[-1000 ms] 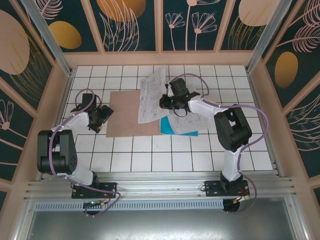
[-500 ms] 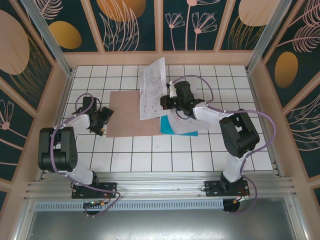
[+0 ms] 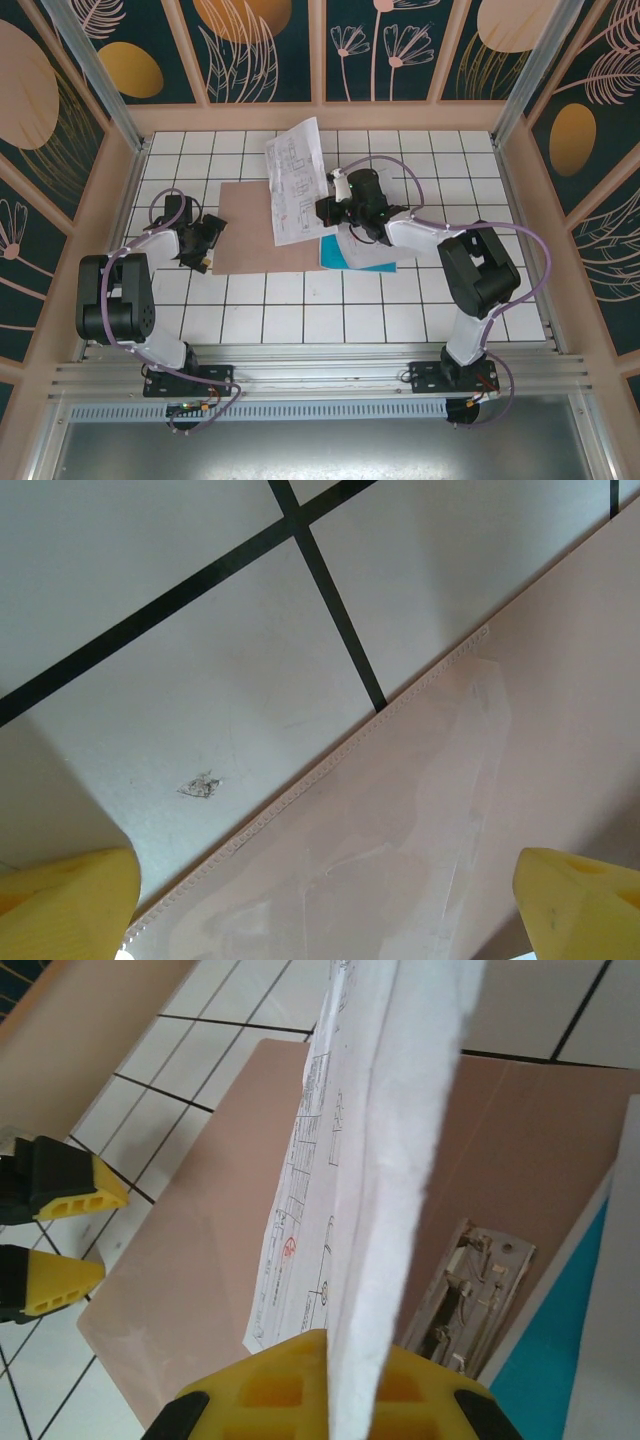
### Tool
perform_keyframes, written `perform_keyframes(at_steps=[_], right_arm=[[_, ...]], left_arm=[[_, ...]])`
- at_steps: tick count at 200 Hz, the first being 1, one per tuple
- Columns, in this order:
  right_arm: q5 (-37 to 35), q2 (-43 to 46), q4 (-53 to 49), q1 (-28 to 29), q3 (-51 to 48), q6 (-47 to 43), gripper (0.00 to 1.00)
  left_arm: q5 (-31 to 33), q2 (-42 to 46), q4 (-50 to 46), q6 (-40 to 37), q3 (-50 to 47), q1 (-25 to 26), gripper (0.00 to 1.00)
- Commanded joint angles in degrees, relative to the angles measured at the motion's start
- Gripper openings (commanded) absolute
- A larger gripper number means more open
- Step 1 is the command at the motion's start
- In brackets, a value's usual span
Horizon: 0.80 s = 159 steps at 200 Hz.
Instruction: Put the files into the folder
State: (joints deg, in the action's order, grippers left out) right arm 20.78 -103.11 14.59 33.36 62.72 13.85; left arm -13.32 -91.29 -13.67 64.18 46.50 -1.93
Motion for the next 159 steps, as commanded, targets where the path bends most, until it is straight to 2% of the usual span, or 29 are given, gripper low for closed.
perform_keyframes(at_steps=[1, 101, 159], right_arm=[[2.5, 0.1, 3.3, 0.4, -1.1, 0.6, 0.0], [9.4, -3.2, 7.0, -0.7, -2.4, 5.7, 0.0], [12.9, -5.5, 12.3, -1.7, -4.4, 12.0, 0.0]], left_arm=[[-1.9, -1.4, 0.8, 0.7, -1.4, -0.1, 0.97], [-2.2, -1.2, 0.9, 0.4, -1.6, -0.1, 0.97], [-2.8, -1.3, 1.4, 0.3, -2.0, -0.1, 0.97]])
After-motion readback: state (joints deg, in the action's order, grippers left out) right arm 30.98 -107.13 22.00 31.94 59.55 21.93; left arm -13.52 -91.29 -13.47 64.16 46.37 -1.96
